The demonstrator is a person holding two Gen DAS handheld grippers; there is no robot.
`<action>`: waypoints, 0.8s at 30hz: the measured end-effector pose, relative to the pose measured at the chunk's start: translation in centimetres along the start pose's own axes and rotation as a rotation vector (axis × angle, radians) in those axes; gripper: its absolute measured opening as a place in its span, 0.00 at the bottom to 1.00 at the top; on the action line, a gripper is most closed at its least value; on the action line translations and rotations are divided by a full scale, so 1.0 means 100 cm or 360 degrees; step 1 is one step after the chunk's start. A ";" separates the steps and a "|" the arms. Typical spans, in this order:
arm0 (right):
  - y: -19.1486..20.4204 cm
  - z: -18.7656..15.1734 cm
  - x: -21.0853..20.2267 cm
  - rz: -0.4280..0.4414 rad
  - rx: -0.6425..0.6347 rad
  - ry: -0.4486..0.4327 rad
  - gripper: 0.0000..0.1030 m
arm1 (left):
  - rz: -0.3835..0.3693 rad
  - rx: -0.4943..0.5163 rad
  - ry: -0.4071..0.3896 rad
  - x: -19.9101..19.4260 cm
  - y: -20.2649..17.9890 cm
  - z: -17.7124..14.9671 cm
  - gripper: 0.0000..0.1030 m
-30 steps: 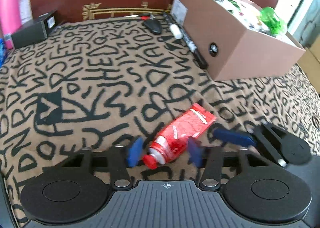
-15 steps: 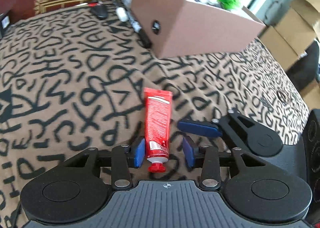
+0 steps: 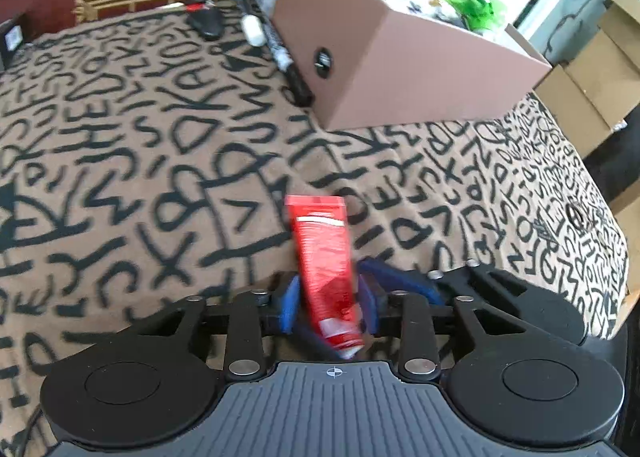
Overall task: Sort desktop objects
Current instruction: 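Close the left tool on the red tube and lift it, then carry the red tube over the cardboard box and open the left tool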
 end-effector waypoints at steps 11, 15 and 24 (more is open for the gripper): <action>-0.008 -0.007 -0.015 -0.0036 0.0025 -0.0049 0.43 | 0.0047 0.0015 -0.0024 -0.005 -0.019 0.000 0.25; -0.009 0.002 -0.031 -0.0048 -0.0005 -0.0137 0.43 | 0.0061 0.0033 -0.0115 -0.021 -0.030 0.010 0.24; -0.026 0.067 -0.074 -0.0135 -0.0151 -0.0506 0.42 | 0.0065 0.0160 -0.0454 -0.070 -0.068 0.082 0.26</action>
Point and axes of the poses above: each gripper's, at about its wrist camera, not at the fingertips, and x roughly the way its jaws point, y to its left, z to its top, the point moved 6 cm from there along x, roughly the way its jaws point, and after that the axes turned 8 degrees about x, right-handed, at the moved point
